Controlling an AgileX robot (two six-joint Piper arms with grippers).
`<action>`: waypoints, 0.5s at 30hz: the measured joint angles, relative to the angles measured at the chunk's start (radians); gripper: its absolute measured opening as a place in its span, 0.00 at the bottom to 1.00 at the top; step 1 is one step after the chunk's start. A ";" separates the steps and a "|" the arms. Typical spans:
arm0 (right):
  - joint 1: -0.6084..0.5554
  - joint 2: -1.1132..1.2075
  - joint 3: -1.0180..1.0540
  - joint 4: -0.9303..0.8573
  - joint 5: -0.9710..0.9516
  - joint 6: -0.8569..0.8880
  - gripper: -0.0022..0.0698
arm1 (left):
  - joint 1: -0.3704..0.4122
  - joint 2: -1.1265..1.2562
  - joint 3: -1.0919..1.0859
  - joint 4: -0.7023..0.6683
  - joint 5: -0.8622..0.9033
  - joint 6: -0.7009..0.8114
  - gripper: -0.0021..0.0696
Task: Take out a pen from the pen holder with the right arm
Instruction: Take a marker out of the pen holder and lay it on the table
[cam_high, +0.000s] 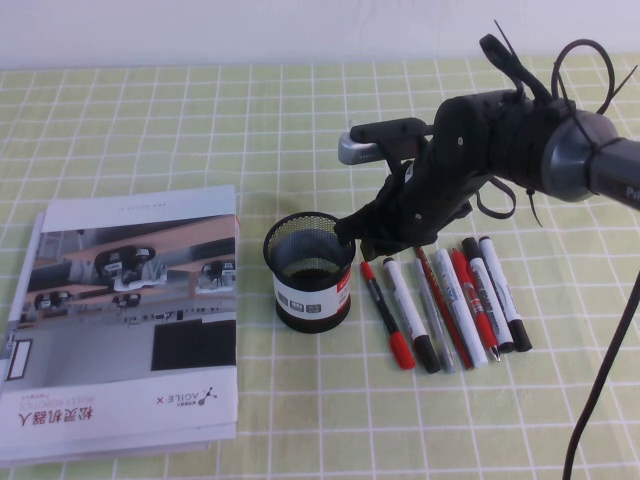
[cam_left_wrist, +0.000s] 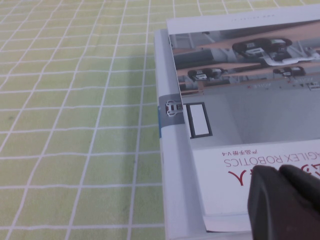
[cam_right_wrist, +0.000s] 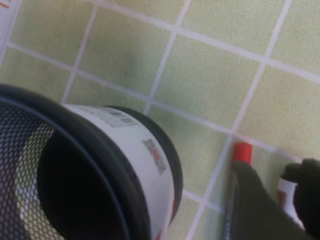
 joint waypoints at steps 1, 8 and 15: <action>0.000 0.000 0.000 -0.003 0.000 0.000 0.27 | 0.000 0.000 0.000 0.000 0.000 0.000 0.02; 0.000 -0.050 0.013 -0.038 0.019 0.000 0.24 | 0.000 0.000 0.000 0.000 0.000 0.000 0.02; 0.022 -0.338 0.244 -0.074 -0.043 0.000 0.03 | 0.000 0.000 0.000 0.000 0.000 0.000 0.02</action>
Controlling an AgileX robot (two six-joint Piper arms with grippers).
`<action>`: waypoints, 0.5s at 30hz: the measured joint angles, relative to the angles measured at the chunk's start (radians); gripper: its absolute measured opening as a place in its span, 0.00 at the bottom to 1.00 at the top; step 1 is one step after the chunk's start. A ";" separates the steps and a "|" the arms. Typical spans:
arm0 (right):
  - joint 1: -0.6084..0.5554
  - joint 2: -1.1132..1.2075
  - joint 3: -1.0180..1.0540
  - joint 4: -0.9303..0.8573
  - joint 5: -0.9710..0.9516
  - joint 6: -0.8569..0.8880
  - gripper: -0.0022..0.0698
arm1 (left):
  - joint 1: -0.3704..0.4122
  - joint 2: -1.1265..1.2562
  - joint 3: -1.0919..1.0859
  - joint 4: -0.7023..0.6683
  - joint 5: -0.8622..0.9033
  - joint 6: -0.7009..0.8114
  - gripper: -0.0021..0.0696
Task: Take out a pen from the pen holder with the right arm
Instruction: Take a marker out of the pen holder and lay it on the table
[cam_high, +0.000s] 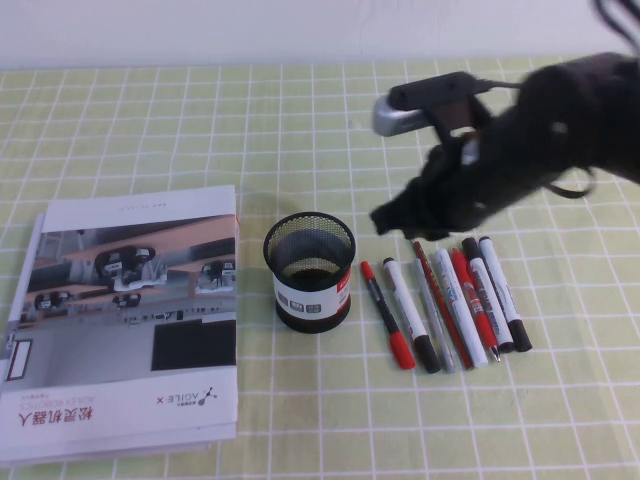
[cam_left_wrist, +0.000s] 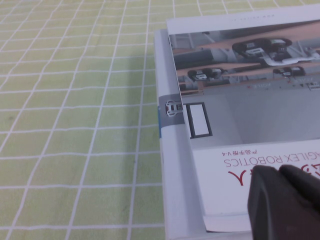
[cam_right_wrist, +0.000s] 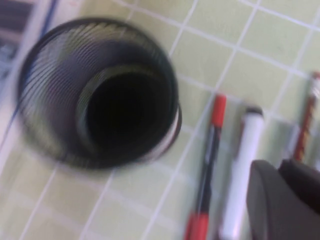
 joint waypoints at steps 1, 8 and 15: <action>0.002 -0.053 0.038 0.000 -0.007 0.000 0.03 | 0.000 0.000 0.000 0.000 0.000 0.000 0.02; 0.002 -0.425 0.331 -0.029 -0.014 0.000 0.01 | 0.000 0.000 0.000 0.000 0.000 0.000 0.02; 0.002 -0.760 0.569 -0.026 -0.006 0.000 0.01 | 0.000 0.000 0.000 0.000 0.000 0.000 0.02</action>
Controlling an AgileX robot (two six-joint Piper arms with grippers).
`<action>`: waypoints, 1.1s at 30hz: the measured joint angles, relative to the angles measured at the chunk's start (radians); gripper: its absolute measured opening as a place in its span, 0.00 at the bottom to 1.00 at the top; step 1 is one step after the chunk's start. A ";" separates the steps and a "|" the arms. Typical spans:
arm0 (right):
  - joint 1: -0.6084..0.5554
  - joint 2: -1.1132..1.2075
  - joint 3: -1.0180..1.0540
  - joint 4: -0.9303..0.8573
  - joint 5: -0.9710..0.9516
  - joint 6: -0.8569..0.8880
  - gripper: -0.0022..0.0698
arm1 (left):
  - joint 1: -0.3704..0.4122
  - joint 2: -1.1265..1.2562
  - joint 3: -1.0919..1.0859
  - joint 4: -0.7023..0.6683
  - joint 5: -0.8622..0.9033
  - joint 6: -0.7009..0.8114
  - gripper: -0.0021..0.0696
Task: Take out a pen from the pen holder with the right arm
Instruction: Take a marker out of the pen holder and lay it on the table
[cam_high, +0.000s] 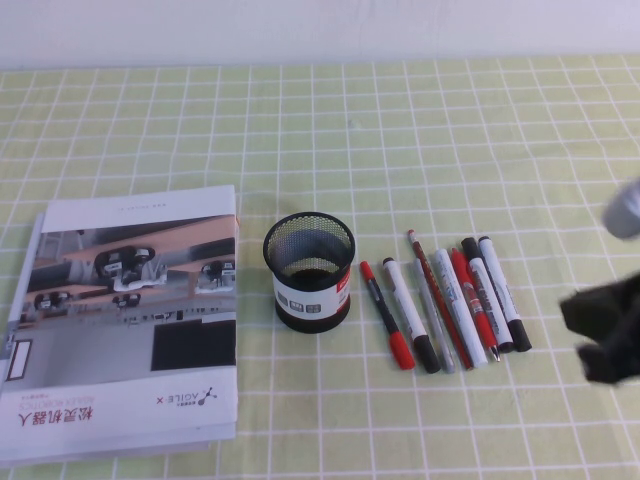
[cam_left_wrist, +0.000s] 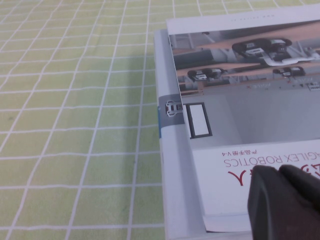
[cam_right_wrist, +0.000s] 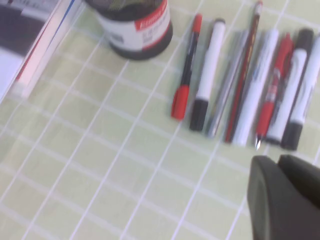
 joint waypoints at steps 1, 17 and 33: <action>0.000 -0.032 0.019 0.005 0.005 0.000 0.01 | 0.000 0.000 0.000 0.000 0.000 0.000 0.02; -0.038 -0.375 0.385 -0.206 -0.160 0.165 0.01 | 0.000 0.000 0.000 0.000 0.000 0.000 0.02; -0.507 -0.837 0.866 -0.237 -0.597 0.195 0.01 | 0.000 0.000 0.000 0.000 0.000 0.000 0.02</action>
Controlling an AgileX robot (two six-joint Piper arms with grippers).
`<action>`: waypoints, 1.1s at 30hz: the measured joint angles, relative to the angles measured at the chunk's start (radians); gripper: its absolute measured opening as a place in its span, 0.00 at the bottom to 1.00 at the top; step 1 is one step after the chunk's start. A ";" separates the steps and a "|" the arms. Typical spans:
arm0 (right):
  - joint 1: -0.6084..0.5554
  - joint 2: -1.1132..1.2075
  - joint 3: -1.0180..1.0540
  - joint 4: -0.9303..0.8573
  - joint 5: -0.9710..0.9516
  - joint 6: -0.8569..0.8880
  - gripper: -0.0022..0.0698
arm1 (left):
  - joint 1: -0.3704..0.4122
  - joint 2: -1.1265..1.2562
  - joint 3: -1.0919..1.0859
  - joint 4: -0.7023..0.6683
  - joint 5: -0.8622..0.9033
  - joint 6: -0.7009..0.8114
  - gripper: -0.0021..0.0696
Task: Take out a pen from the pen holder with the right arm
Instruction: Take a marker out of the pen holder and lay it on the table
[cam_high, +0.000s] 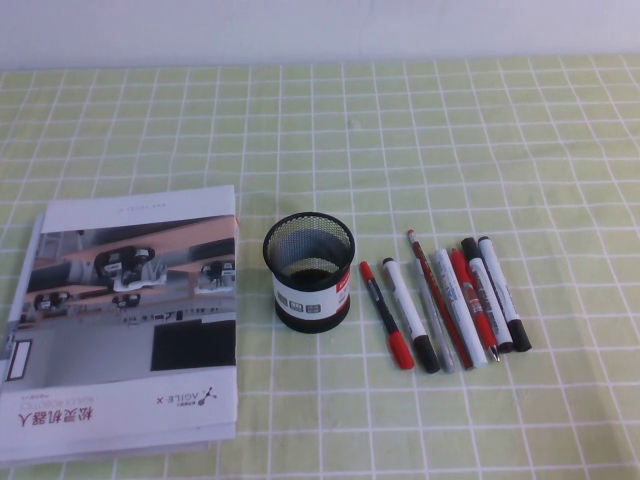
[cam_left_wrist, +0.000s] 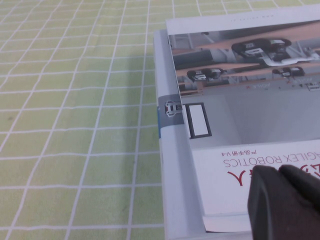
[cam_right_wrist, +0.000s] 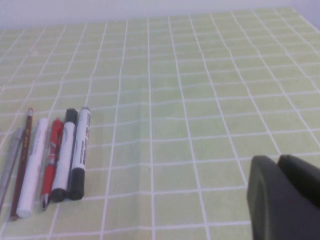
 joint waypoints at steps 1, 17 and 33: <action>-0.002 -0.023 0.003 0.002 0.000 0.000 0.01 | 0.000 0.000 0.000 0.000 0.000 0.000 0.02; -0.003 -0.159 0.005 0.023 0.133 -0.016 0.01 | 0.000 0.000 0.000 0.000 0.000 0.000 0.02; -0.003 -0.159 0.005 0.332 0.261 -0.402 0.01 | 0.000 0.000 0.000 0.000 0.000 0.000 0.02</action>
